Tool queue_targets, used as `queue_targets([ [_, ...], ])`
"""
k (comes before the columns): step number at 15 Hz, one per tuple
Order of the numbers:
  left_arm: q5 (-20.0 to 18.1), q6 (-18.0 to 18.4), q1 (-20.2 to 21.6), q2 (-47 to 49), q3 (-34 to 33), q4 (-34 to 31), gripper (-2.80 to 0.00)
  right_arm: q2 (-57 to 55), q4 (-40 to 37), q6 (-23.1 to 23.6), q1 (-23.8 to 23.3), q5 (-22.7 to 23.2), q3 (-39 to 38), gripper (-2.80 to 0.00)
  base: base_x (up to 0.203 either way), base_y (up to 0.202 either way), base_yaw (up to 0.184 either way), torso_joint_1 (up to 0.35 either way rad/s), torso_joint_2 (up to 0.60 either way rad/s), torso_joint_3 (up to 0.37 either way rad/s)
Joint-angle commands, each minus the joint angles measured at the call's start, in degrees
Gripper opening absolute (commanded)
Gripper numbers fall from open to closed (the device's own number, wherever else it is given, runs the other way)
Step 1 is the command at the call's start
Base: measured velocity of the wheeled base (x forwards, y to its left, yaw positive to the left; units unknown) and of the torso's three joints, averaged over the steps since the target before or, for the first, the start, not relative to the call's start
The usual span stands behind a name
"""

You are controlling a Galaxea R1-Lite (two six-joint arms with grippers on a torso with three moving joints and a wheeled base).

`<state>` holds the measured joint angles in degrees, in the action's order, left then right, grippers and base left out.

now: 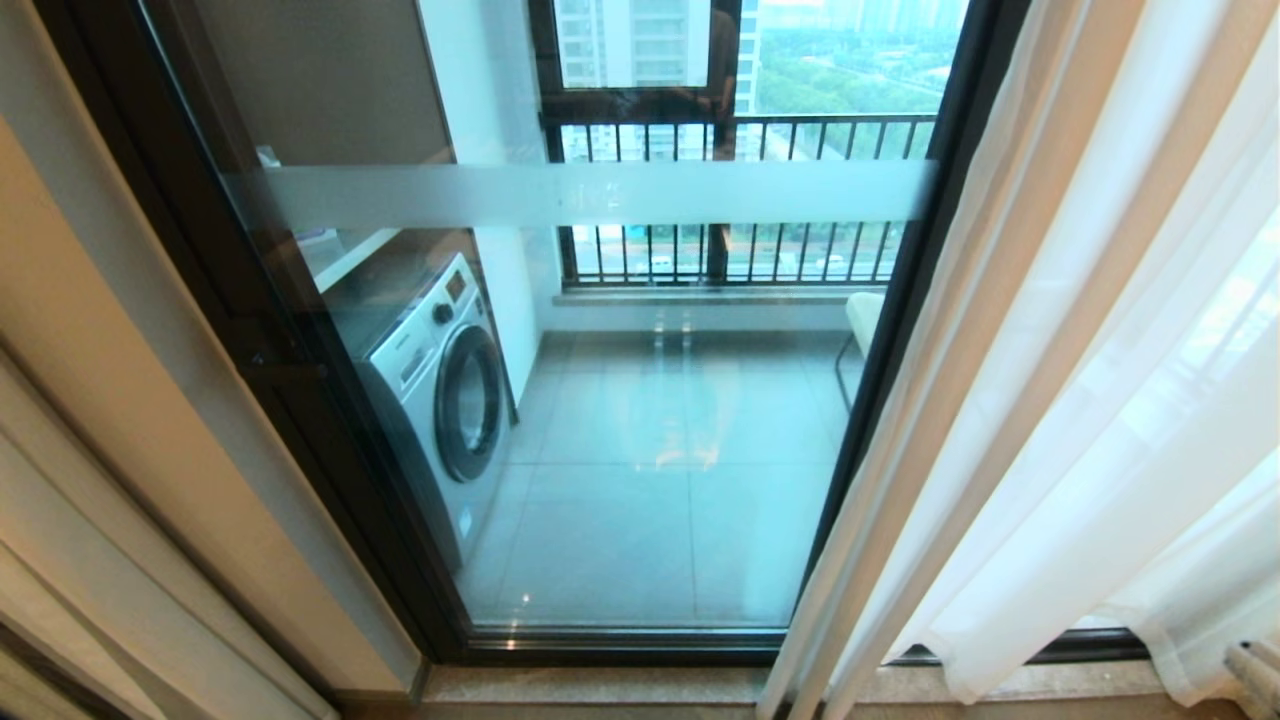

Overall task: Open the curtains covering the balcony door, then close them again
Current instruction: Pull the inner curtains open on both sides

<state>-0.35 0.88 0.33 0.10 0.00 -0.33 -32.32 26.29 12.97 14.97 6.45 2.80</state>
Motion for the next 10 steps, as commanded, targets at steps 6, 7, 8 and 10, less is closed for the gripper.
queue_targets([
  [6,0.0,0.0,0.0,0.0,0.0,0.0,-2.80,-22.1,6.5,-1.4,9.2,4.8,10.6,0.00,0.000,0.000,0.000,0.000,0.00,0.000],
  [7,0.0,0.0,0.0,0.0,0.0,0.0,-2.80,-24.8,7.5,-1.4,9.0,4.9,11.7,0.00,0.000,0.000,0.000,0.000,0.00,0.000],
  [8,0.0,0.0,0.0,0.0,0.0,0.0,-2.80,-27.1,8.7,-1.4,8.7,4.8,13.1,0.00,0.000,0.000,0.000,0.000,0.00,0.000],
  [10,0.0,0.0,0.0,0.0,0.0,0.0,-2.80,-31.0,10.6,-1.3,7.7,4.4,15.9,0.00,0.000,0.000,0.000,0.000,0.00,0.000],
])
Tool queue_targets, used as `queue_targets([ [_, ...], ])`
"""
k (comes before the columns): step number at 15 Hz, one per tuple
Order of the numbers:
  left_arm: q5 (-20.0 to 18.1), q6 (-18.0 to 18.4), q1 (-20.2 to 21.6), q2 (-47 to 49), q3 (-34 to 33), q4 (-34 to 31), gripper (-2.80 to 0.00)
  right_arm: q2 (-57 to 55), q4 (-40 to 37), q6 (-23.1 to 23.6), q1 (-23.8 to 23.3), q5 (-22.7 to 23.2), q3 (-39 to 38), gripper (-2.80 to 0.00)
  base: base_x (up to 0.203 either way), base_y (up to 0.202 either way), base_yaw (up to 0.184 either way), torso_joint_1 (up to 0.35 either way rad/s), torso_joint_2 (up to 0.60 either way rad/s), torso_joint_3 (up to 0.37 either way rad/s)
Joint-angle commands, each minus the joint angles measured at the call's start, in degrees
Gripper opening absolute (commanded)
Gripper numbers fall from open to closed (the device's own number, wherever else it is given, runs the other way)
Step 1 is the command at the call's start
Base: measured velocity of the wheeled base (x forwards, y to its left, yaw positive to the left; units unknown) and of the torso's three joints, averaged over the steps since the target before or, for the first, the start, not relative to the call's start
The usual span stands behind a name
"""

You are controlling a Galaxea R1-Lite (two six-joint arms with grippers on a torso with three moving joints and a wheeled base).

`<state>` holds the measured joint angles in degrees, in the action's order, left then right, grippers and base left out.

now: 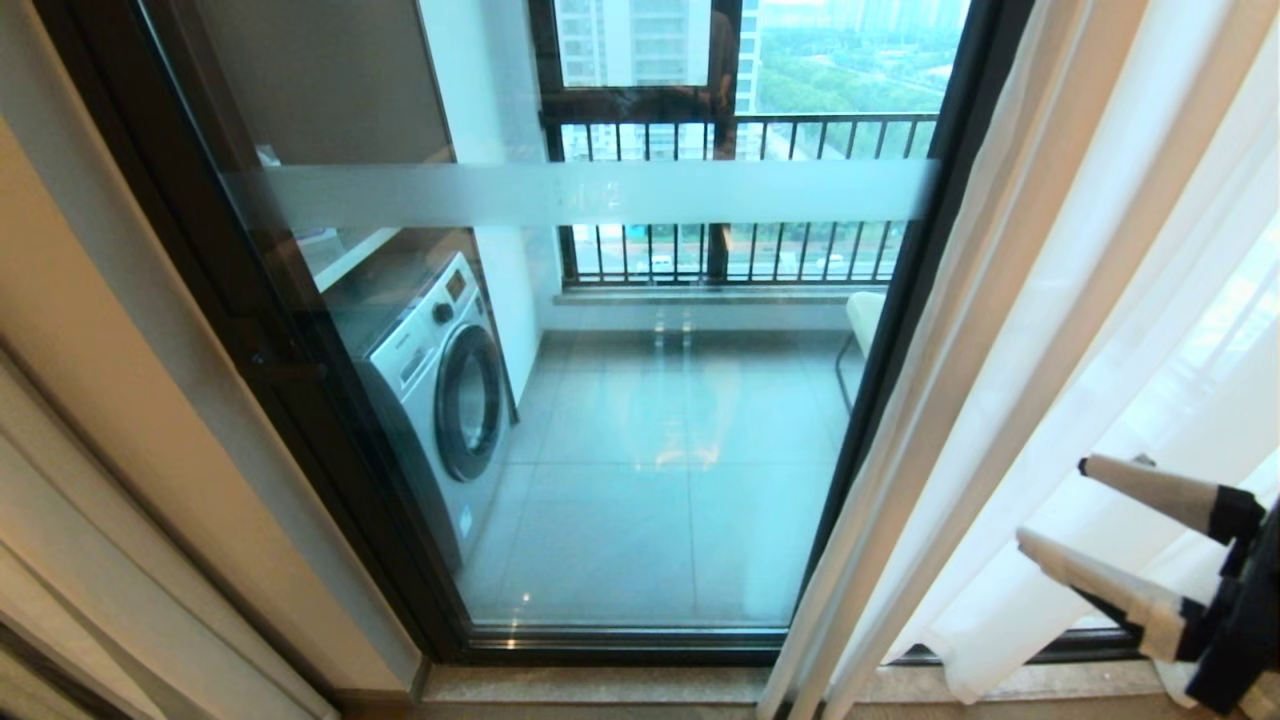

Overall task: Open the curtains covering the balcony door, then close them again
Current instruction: Pull the inner curtains open on both sides

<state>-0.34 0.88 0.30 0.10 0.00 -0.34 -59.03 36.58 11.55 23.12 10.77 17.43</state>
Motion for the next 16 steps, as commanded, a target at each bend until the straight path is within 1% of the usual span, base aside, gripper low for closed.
queue_targets([
  [1,0.0,0.0,0.0,0.0,0.0,0.0,-2.80,-6.2,1.1,0.2,-1.4,-0.7,2.5,0.00,0.000,0.000,0.000,0.000,0.00,0.000],
  [3,0.0,0.0,0.0,0.0,0.0,0.0,-2.80,-10.4,2.6,0.3,-3.2,-4.5,6.1,0.00,0.000,0.000,0.000,0.000,0.00,0.000],
  [7,0.0,0.0,0.0,0.0,0.0,0.0,-2.80,-16.9,3.5,0.3,-4.0,-16.4,14.1,0.00,0.000,0.000,0.000,0.000,0.00,0.000],
  [8,0.0,0.0,0.0,0.0,0.0,0.0,-2.80,-18.2,3.6,0.2,-4.1,-17.7,14.9,0.00,0.000,0.000,0.000,0.000,0.00,0.000],
  [11,0.0,0.0,0.0,0.0,0.0,0.0,-2.80,-22.6,4.9,0.2,-5.3,-19.1,19.5,0.00,0.000,0.000,0.000,0.000,0.00,0.000],
  [14,0.0,0.0,0.0,0.0,0.0,0.0,-2.80,-27.1,6.7,0.1,-6.4,-19.3,24.6,0.00,0.000,0.000,0.000,0.000,0.00,0.000],
  [16,0.0,0.0,0.0,0.0,0.0,0.0,-2.80,-30.8,10.1,0.0,-6.8,-19.4,28.0,0.00,0.000,0.000,0.000,0.000,0.00,0.000],
])
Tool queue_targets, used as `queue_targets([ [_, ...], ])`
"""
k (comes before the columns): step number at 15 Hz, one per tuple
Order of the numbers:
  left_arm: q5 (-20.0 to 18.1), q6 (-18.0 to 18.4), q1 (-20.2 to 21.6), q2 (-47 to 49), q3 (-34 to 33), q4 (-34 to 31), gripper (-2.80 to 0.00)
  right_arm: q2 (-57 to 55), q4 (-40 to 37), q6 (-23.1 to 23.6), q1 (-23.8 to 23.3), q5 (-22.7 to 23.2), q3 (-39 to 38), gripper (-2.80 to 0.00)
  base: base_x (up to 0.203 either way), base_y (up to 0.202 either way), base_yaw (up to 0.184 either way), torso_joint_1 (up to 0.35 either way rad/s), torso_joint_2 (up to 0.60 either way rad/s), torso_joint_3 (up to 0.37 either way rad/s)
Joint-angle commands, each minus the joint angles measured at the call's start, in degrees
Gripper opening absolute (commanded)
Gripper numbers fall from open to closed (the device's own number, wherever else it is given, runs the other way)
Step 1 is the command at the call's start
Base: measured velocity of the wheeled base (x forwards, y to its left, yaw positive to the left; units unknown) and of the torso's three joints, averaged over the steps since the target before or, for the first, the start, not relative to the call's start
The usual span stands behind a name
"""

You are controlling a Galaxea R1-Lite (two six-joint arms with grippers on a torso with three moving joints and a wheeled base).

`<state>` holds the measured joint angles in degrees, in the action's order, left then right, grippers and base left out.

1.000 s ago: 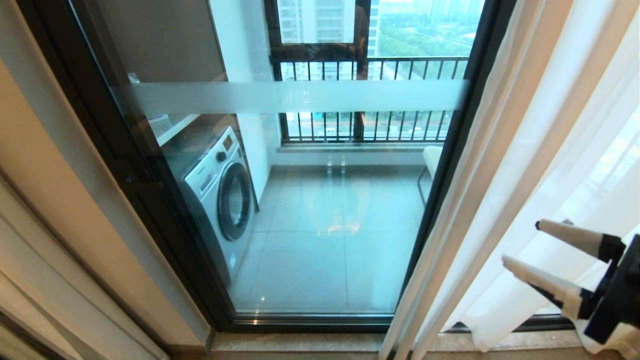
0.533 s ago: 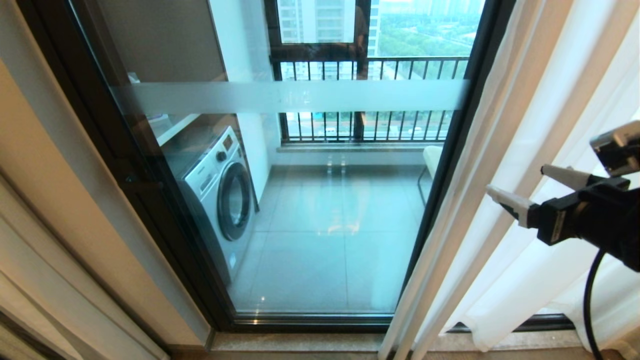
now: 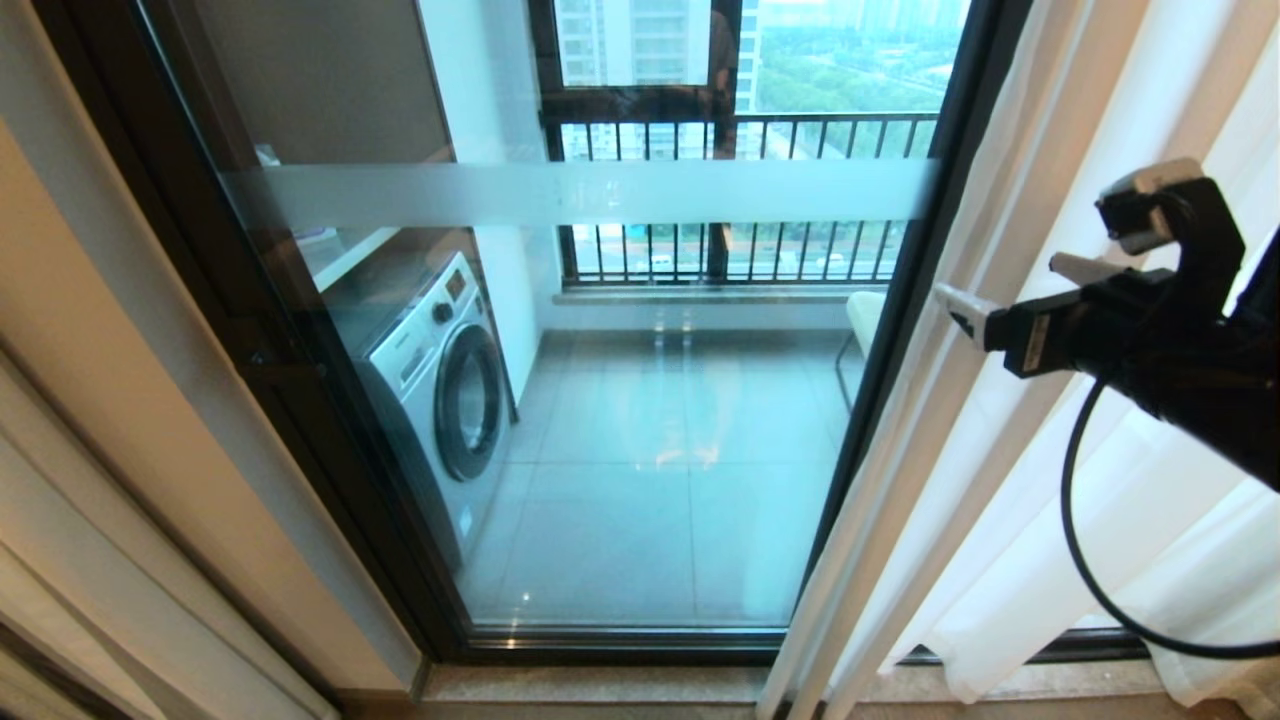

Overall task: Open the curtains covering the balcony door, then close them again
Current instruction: Pull the inner curtains open on both sides

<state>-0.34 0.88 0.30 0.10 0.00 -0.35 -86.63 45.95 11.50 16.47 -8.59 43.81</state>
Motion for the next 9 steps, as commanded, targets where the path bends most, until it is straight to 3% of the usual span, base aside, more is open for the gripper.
queue_targets([
  [1,0.0,0.0,0.0,0.0,0.0,0.0,-2.80,-4.3,1.6,0.1,-0.4,-0.1,3.1,0.00,0.000,0.000,0.000,0.000,0.00,0.000],
  [9,0.0,0.0,0.0,0.0,0.0,0.0,-2.80,-11.7,9.9,0.1,-2.4,-0.1,11.0,0.00,0.000,0.000,0.000,0.000,0.00,0.000],
])
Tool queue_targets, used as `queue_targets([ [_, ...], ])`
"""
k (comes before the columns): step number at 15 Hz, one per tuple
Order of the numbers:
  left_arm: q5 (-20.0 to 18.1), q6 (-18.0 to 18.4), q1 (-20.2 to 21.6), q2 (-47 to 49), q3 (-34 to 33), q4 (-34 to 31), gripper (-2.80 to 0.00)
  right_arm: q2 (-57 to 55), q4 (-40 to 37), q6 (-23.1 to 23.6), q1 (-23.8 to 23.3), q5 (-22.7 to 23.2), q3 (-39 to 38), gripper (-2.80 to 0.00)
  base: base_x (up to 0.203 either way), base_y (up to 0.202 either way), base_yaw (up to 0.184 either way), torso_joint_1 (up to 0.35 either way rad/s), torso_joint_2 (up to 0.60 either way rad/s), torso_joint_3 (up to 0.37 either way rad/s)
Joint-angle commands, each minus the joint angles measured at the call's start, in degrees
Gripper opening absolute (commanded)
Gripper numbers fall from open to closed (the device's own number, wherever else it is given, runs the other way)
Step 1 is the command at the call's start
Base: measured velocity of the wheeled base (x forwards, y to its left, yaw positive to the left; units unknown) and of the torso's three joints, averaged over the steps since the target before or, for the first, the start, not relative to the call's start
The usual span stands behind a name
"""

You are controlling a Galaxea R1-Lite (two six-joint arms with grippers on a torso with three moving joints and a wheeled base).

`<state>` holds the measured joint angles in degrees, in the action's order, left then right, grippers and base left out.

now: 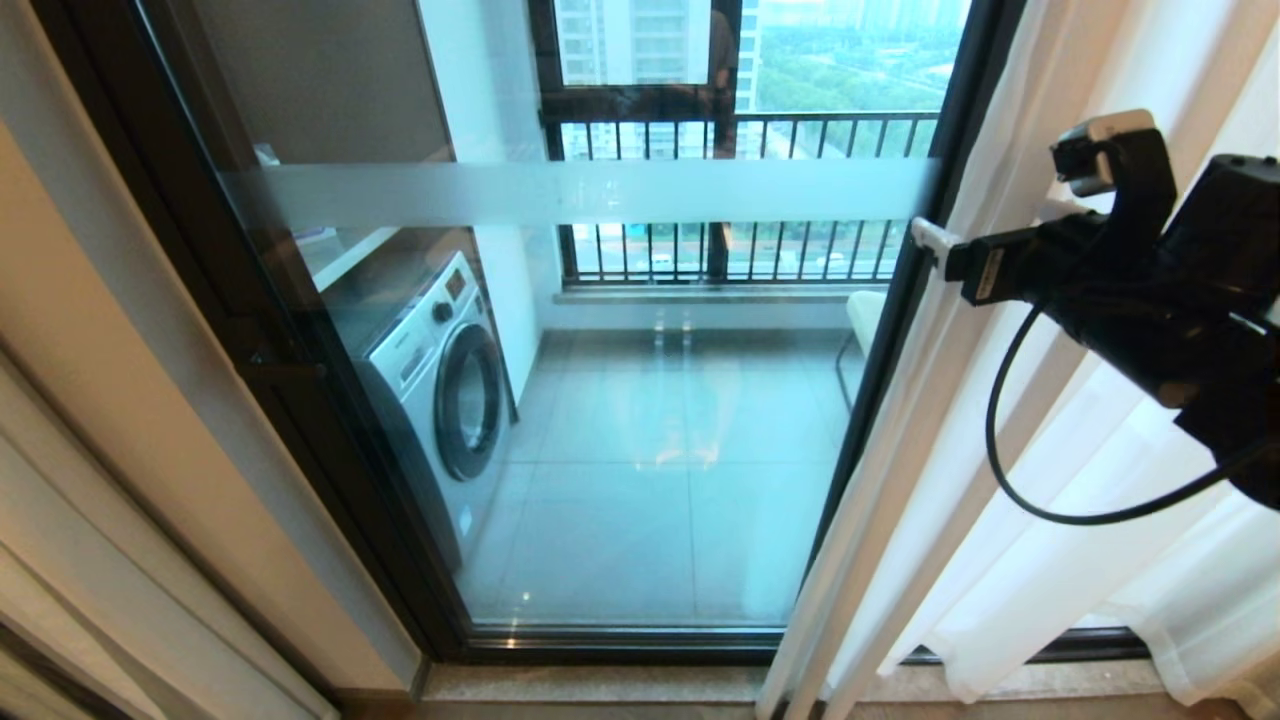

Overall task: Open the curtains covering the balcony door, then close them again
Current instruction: Pull the inner curtains open on both sides

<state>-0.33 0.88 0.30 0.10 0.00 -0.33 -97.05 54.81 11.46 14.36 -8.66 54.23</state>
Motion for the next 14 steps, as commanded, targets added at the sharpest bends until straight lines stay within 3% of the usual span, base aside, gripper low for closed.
queue_targets([
  [1,0.0,0.0,0.0,0.0,0.0,0.0,-2.80,-1.9,2.7,0.1,-0.4,0.0,1.2,0.00,0.000,0.000,0.000,0.000,0.00,0.000],
  [11,0.0,0.0,0.0,0.0,0.0,0.0,-2.80,-4.8,3.7,2.4,-2.9,0.1,6.1,0.00,0.000,0.000,0.000,0.000,0.00,0.000],
  [12,0.0,0.0,0.0,0.0,0.0,0.0,-2.80,-4.8,3.7,3.0,-2.9,0.2,6.1,-2.80,0.000,0.000,0.000,0.000,0.00,0.000],
  [14,0.0,0.0,0.0,0.0,0.0,0.0,-2.80,-4.6,4.1,3.0,-2.8,0.3,6.2,-2.80,0.000,0.000,0.000,0.000,0.00,0.000],
])
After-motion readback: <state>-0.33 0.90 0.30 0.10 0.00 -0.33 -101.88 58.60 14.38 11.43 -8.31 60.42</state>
